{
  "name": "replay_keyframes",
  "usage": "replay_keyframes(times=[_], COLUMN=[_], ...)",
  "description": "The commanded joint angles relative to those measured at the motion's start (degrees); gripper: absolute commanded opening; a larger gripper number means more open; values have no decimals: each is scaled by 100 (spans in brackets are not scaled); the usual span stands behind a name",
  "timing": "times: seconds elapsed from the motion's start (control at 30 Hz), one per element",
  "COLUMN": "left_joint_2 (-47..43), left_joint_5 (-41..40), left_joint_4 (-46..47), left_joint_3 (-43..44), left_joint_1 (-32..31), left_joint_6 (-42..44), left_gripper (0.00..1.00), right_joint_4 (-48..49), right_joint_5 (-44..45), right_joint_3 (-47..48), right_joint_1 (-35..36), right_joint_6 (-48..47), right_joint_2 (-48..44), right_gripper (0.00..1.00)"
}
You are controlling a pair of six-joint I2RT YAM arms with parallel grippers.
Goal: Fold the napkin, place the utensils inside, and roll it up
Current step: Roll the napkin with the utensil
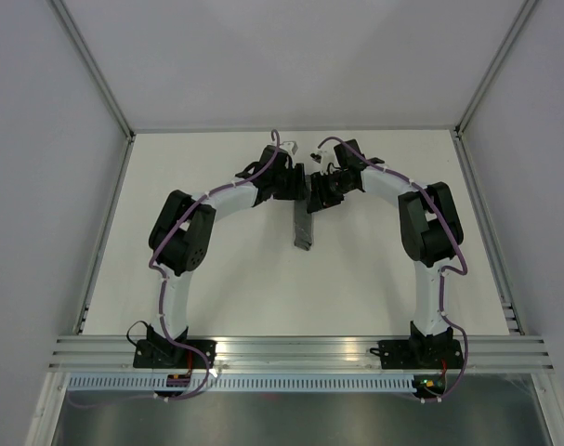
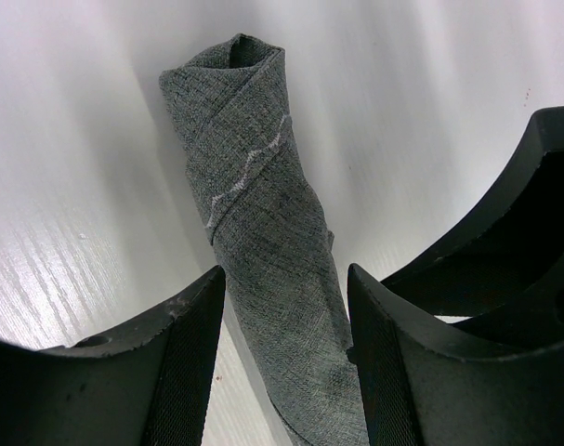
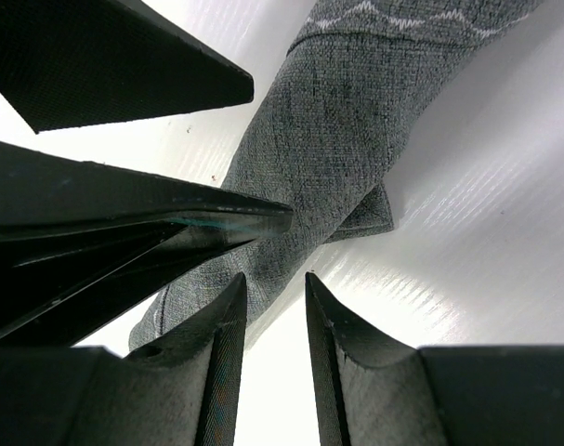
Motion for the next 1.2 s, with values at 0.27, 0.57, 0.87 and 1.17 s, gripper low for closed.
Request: replay_keyframes(times=[0.27, 0.57, 0.87, 1.17], left_joint_2=[-418, -1033, -3149, -5705], left_joint_5=[-93, 21, 232, 259], left_joint_4=[-17, -254, -606, -1116], left_joint_3=[201, 148, -1011, -2488], left_joint_1=[35, 263, 579, 756], left_joint_6=[223, 258, 504, 830], left_gripper=[61, 61, 63, 66], right_joint_4=[-132, -211, 26, -255], right_joint_5=[-1, -220, -555, -239], right_joint_3=[329, 426, -232, -1172], right_joint_1=[-24, -208, -1253, -2721], right_joint_6=[31, 93, 146, -452], right_joint_2=[-269, -663, -2295, -4063], right_gripper=[38, 38, 47, 51])
